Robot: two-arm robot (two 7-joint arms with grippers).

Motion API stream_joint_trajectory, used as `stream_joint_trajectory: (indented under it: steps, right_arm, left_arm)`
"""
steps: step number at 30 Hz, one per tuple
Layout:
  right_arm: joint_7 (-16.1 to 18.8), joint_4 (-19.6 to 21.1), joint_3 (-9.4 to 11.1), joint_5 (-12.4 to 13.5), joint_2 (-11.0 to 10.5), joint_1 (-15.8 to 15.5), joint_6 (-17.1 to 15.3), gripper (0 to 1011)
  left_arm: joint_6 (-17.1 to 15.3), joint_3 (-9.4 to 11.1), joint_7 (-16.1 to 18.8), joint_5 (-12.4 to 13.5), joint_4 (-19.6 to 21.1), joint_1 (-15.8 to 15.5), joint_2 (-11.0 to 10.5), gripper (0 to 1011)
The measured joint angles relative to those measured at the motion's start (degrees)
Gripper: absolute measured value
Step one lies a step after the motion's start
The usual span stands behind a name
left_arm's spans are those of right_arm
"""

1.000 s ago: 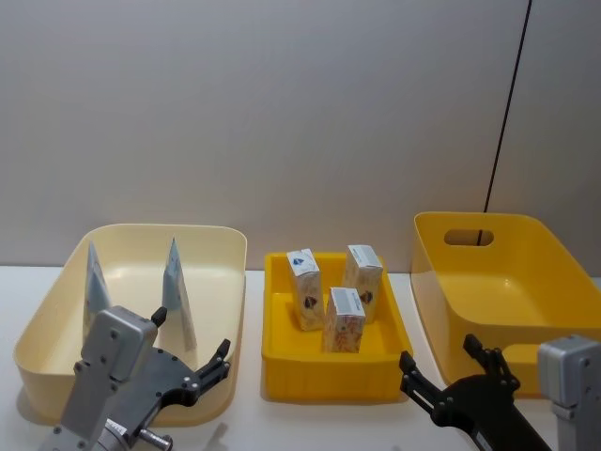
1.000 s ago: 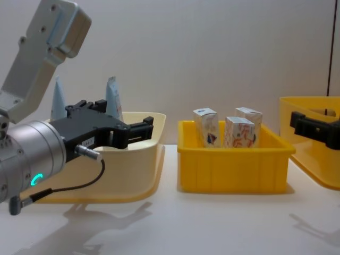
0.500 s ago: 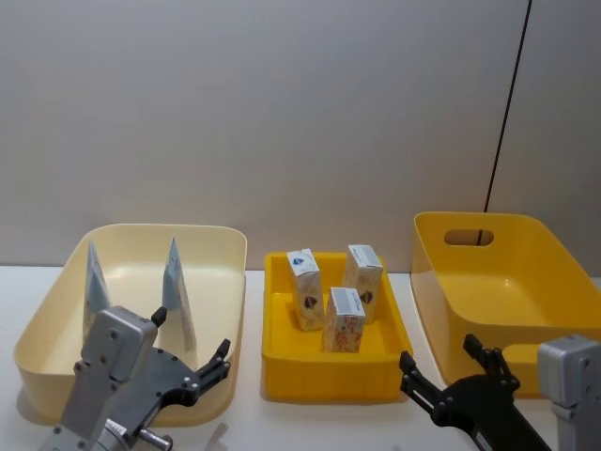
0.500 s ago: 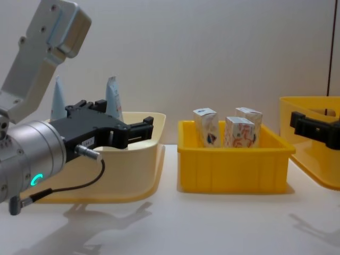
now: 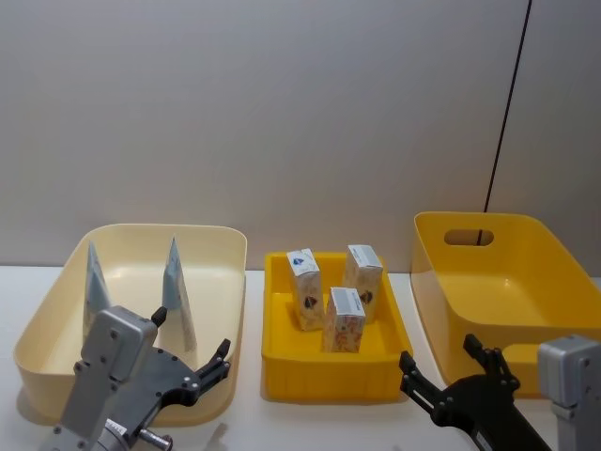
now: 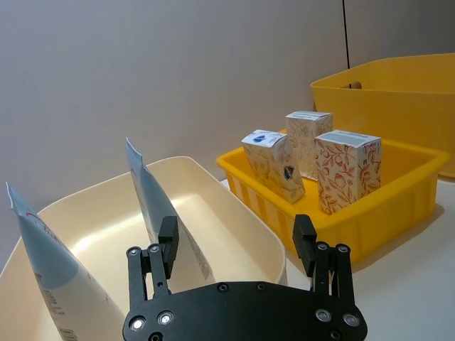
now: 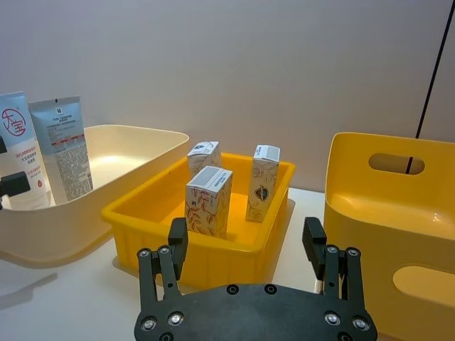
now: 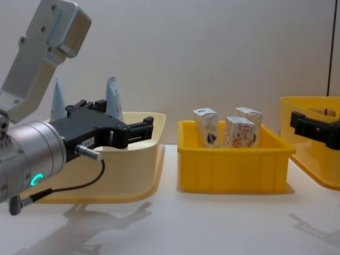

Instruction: Bimanual collaborative sorting of washing and personal care products

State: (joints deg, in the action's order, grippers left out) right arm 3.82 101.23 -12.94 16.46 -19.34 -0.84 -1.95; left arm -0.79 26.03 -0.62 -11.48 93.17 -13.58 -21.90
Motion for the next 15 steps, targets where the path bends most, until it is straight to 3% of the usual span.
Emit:
stream_joint_trajectory:
  steps: [15]
  right_arm:
    - [0.00, 0.00, 0.00, 0.00, 0.00, 0.00, 0.00, 1003]
  left_arm:
    - [0.00, 0.00, 0.00, -0.01, 0.00, 0.00, 0.00, 1003]
